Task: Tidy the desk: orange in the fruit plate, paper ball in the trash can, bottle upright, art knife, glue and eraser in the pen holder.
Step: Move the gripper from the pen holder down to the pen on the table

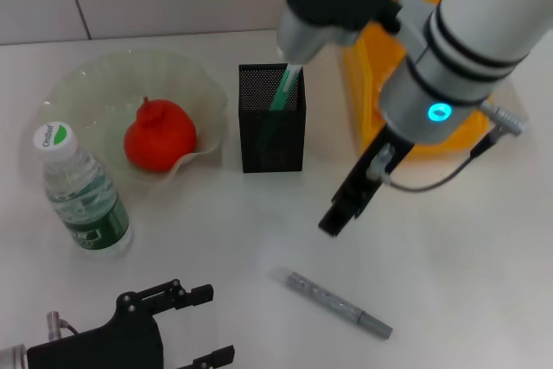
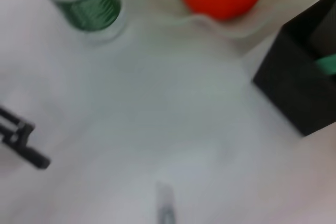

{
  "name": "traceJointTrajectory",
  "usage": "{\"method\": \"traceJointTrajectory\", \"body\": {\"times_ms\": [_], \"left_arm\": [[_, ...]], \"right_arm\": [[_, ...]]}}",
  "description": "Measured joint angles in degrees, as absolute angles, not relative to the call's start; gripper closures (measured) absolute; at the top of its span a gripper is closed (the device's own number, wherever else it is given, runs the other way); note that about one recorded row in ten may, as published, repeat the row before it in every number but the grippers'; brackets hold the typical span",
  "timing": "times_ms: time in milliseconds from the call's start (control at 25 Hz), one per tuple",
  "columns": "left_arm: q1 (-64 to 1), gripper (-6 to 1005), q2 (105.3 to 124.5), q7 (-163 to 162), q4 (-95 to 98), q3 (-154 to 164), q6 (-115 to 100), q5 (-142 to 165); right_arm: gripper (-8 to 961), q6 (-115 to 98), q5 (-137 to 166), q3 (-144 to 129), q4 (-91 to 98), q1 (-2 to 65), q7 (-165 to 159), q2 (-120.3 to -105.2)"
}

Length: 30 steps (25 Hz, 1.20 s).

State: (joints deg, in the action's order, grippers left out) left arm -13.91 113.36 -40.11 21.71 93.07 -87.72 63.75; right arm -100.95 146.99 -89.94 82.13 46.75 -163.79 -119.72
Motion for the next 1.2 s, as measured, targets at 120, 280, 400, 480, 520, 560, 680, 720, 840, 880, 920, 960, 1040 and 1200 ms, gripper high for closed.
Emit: {"method": "traceJointTrajectory", "body": {"times_ms": [120,280,400,480,520,560,680,720,840,880,920,960,1040,1200], "left_arm": [[-13.95,302,113.31,-40.00,21.70,93.09,-87.64,63.74],[-13.85,302,113.32,-39.91,21.70,93.16,-87.58,63.76],[-13.79,302,113.37,-39.81,21.71,93.30,-87.44,63.79],[-13.79,302,113.38,-39.68,21.71,93.37,-87.41,63.80],[-13.79,302,113.38,-39.53,21.71,93.40,-87.40,63.81],[-13.79,302,113.38,-39.40,21.71,93.42,-87.40,63.81],[-13.79,302,113.38,-39.31,21.70,93.47,-87.42,63.81],[-13.79,302,113.37,-39.30,21.70,93.48,-87.44,63.81],[-13.75,302,113.32,-39.29,21.70,93.54,-87.45,63.82],[-13.75,302,113.32,-39.29,21.70,93.60,-87.44,63.81],[-13.73,302,113.31,-39.28,21.66,93.66,-87.37,63.81],[-13.73,302,113.31,-39.28,21.66,93.66,-87.37,63.81],[-13.75,302,113.30,-39.28,21.64,93.69,-87.33,63.81],[-13.86,302,113.31,-39.23,21.62,93.74,-87.29,63.81]], "right_arm": [[301,-99.64,146.18,-93.43,80.93,46.17,-165.41,-119.77],[301,-97.99,144.72,-96.90,79.38,45.85,-166.77,-119.79],[301,-96.07,142.17,-99.32,77.19,45.63,-167.27,-119.80],[302,-94.69,141.50,-100.95,76.11,45.52,-167.50,-119.80],[302,-94.17,141.44,-101.60,75.80,45.47,-167.58,-119.80],[302,-93.75,141.42,-102.24,75.50,45.42,-167.62,-119.80],[302,-92.61,141.40,-103.57,74.47,45.40,-167.65,-119.80],[302,-92.23,141.40,-103.83,74.12,45.39,-167.65,-119.80],[302,-90.91,141.40,-104.60,73.21,45.37,-167.66,-119.80],[302,-90.38,141.40,-105.00,72.88,45.37,-167.67,-119.80],[302,-89.44,141.40,-105.91,72.13,45.45,-167.91,-119.80],[302,-89.44,141.40,-105.91,72.13,45.45,-167.91,-119.80],[302,-88.49,141.40,-107.09,71.42,45.76,-168.37,-119.84],[302,-87.31,141.45,-108.58,70.78,46.07,-168.91,-119.86]]}}
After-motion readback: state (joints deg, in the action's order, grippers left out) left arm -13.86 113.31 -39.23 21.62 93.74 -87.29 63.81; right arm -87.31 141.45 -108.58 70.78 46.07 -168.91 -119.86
